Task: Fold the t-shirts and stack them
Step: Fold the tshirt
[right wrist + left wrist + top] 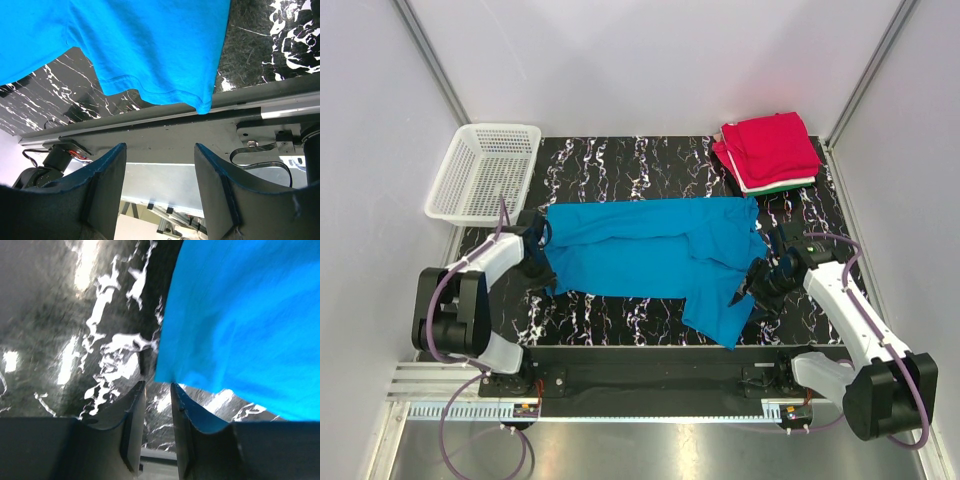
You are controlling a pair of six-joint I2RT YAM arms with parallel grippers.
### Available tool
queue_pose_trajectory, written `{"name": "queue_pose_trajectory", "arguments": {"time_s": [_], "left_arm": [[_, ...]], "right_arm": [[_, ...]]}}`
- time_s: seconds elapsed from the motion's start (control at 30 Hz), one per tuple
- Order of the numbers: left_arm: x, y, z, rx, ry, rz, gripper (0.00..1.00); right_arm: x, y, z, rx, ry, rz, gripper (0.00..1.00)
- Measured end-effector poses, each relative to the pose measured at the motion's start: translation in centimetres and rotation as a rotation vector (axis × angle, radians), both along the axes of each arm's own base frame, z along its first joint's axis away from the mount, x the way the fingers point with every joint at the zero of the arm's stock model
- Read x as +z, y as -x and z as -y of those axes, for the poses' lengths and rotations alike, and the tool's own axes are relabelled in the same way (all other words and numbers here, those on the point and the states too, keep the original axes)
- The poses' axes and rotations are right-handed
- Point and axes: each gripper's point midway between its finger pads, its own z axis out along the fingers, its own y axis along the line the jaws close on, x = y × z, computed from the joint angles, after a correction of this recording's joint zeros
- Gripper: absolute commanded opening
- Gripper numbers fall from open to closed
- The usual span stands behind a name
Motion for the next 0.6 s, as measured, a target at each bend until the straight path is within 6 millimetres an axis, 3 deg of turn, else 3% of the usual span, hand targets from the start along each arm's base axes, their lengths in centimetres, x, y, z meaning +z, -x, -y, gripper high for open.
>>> {"name": "queue_pose_trajectory", "arguments": {"time_s": [0.1,0.13,0.27,0.33,0.4,0.6], "left_arm": [[0.5,0.7,-0.2,-0.008,-0.009,-0.027,0.18],[0.7,0.9,-0.4,-0.012,-0.014,-0.038,0.1],[1.3,1.3,-1.0,-0.021,-0.023,-0.064,0.09],[1.4,1.5,-1.3,-0.012,-0.023,-0.073,0.12],[1.4,1.7,-1.6,-0.009,-0.02,-0.085,0.3],[1.4,1.9,-1.7,-0.021,-0.012,-0.092,0.42]], "right_arm": [[0.0,0.0,0.0,0.0,0.001,-0.005,0.64],[0.0,0.0,0.0,0.0,0.001,-0.004,0.64],[0.4,-0.3,-0.1,0.003,0.0,0.002,0.64],[0.5,-0.5,-0.1,0.006,0.0,0.005,0.64],[0.6,-0.5,-0.1,0.008,-0.001,0.007,0.64],[0.6,-0.5,-0.1,0.008,-0.001,0.007,0.64]]}}
